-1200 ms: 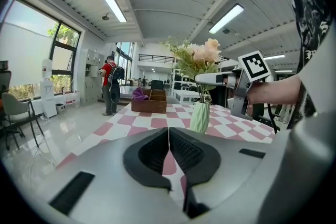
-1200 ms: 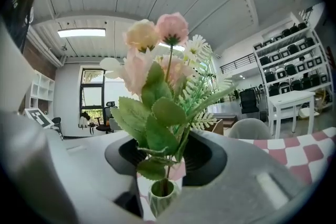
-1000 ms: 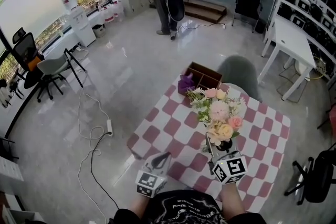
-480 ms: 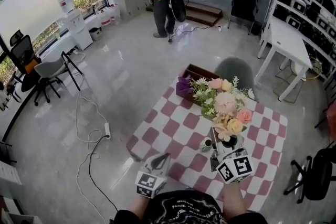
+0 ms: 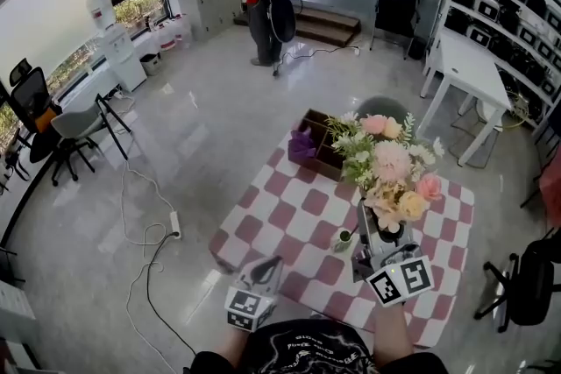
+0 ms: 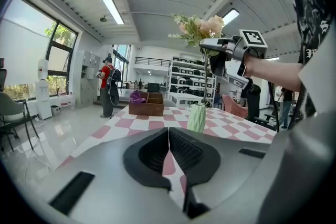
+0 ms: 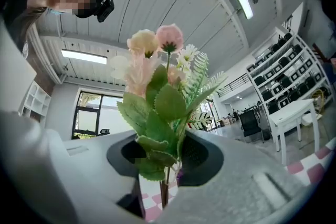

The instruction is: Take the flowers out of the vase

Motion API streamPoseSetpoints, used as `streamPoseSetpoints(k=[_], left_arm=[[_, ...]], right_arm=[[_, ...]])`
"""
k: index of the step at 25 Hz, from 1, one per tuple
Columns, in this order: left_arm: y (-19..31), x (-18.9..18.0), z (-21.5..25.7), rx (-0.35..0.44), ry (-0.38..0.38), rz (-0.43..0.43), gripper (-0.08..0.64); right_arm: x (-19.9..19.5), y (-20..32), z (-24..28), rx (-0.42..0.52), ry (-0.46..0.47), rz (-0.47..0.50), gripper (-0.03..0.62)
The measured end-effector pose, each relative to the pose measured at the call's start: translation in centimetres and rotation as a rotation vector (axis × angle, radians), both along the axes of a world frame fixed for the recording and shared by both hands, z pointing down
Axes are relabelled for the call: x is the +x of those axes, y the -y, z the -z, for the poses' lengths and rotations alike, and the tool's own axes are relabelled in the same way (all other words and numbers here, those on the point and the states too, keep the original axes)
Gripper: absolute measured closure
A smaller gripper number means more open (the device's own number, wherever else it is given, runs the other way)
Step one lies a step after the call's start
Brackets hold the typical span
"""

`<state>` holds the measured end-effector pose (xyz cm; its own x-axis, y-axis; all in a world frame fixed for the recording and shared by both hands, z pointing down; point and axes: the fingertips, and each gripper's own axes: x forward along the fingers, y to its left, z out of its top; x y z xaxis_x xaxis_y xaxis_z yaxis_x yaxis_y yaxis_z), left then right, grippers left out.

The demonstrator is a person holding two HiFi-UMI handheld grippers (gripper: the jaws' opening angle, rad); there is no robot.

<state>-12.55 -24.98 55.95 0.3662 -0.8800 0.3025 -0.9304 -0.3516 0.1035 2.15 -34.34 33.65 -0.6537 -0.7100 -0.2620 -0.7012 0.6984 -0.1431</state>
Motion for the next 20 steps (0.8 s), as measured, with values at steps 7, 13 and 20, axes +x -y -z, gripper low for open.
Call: streamPoseSetpoints(k=[7, 13, 20], left_arm=[[-0.6, 0.3, 0.1, 0.004, -0.006, -0.022, 0.548], [-0.8, 0.9, 0.0, 0.004, -0.008, -0.047, 0.548], [-0.7, 2.2, -0.4, -0.013, -0.016, -0.085, 0.548]], right_arm=[[1.2, -0.9, 0.9, 0.0, 0.023, -0.033, 0.468], [2.9, -1.3, 0.8, -0.017, 0.017, -0.086, 0.471], [5.7, -1.8, -0.2, -0.056, -0.004, -0.167, 0.476]])
